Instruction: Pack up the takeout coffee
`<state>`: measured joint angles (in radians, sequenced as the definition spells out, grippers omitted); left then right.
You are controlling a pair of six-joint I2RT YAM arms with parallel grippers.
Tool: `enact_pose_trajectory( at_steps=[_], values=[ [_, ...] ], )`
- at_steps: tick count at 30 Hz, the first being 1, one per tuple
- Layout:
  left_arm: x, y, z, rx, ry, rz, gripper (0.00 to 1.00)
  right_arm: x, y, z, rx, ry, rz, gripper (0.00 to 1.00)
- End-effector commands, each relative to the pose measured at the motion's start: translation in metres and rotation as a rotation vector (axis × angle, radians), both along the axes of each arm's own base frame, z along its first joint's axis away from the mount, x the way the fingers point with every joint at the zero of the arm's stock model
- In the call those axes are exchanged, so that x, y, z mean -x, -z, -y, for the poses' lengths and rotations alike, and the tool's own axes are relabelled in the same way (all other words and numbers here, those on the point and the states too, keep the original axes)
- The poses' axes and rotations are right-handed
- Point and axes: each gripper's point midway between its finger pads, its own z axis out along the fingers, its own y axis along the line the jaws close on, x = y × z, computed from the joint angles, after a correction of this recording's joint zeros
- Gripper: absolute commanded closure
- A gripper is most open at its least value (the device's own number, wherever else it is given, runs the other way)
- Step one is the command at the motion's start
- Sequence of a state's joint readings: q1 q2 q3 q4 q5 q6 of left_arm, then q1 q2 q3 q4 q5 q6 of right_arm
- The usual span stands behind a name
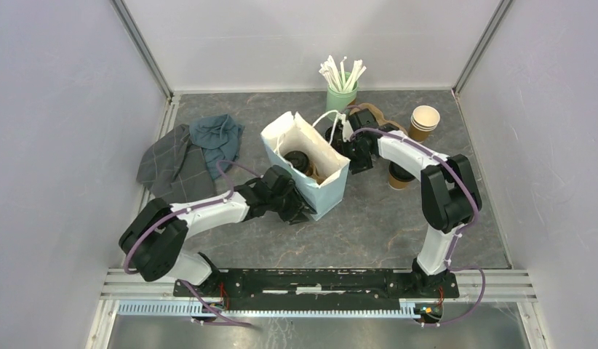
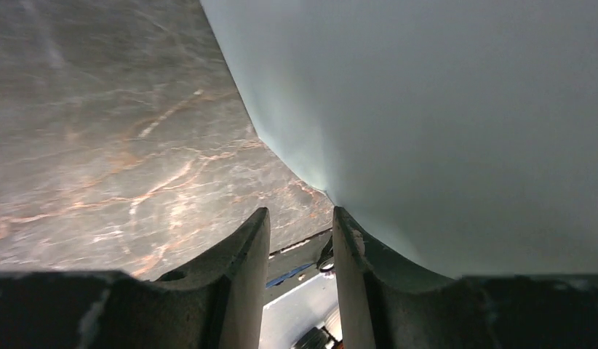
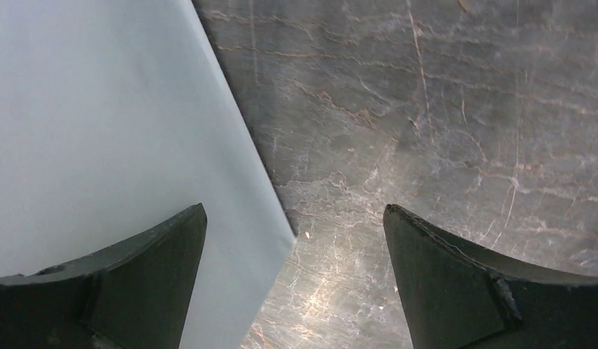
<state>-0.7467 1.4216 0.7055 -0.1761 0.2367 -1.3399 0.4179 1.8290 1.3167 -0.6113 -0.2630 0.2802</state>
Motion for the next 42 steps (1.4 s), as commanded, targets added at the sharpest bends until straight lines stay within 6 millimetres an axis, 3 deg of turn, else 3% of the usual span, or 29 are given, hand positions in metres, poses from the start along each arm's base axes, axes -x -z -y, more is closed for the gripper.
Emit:
enact_pose_trajectory(
  at_steps=[1, 4, 7, 10, 14, 17, 19, 24, 27, 29, 31, 33, 36, 42],
  values=[
    [-0.019, -0.025, 0.036, 0.073, -0.057, 0.061, 0.56, -0.01, -0.026, -0.013, -0.03, -0.151, 0.075, 0.02],
    [-0.014, -0.021, 0.038, 0.036, -0.022, 0.07, 0.56, -0.021, -0.029, 0.012, 0.086, -0.098, 0.108, 0.02],
    [-0.005, -0.021, 0.026, -0.019, 0.024, 0.1, 0.53, -0.03, -0.037, 0.044, 0.211, -0.047, 0.145, 0.02],
    [0.009, -0.027, 0.003, -0.085, 0.071, 0.133, 0.47, -0.036, -0.059, 0.067, 0.301, -0.019, 0.193, 0.02],
    [0.026, -0.045, -0.034, -0.176, 0.129, 0.216, 0.37, -0.038, -0.089, 0.081, 0.358, -0.004, 0.259, 0.02],
    [0.028, -0.079, -0.063, -0.208, 0.136, 0.314, 0.27, -0.032, -0.11, 0.091, 0.387, 0.004, 0.293, 0.02],
    [0.018, -0.11, -0.088, -0.234, 0.103, 0.361, 0.24, -0.021, -0.127, 0.102, 0.407, 0.021, 0.315, 0.02],
    [-0.044, -0.201, -0.16, -0.446, -0.014, 0.548, 0.17, 0.005, -0.159, 0.129, 0.416, 0.11, 0.413, 0.02],
    [-0.085, -0.235, -0.176, -0.537, -0.034, 0.604, 0.17, 0.013, -0.156, 0.149, 0.392, 0.182, 0.394, 0.02],
    [-0.108, -0.253, -0.172, -0.529, -0.037, 0.638, 0.18, 0.014, -0.147, 0.157, 0.363, 0.215, 0.356, 0.02],
    [-0.117, -0.265, -0.16, -0.482, -0.022, 0.681, 0.18, 0.012, -0.138, 0.164, 0.341, 0.246, 0.322, 0.02],
    [-0.118, -0.271, -0.153, -0.444, -0.009, 0.713, 0.18, 0.012, -0.123, 0.171, 0.332, 0.281, 0.256, 0.02],
    [-0.114, -0.274, -0.158, -0.461, -0.001, 0.739, 0.16, 0.015, -0.106, 0.183, 0.36, 0.34, 0.177, 0.02],
    [-0.103, -0.259, -0.165, -0.491, 0.023, 0.717, 0.15, 0.013, -0.085, 0.185, 0.369, 0.359, 0.116, 0.06]
  ],
)
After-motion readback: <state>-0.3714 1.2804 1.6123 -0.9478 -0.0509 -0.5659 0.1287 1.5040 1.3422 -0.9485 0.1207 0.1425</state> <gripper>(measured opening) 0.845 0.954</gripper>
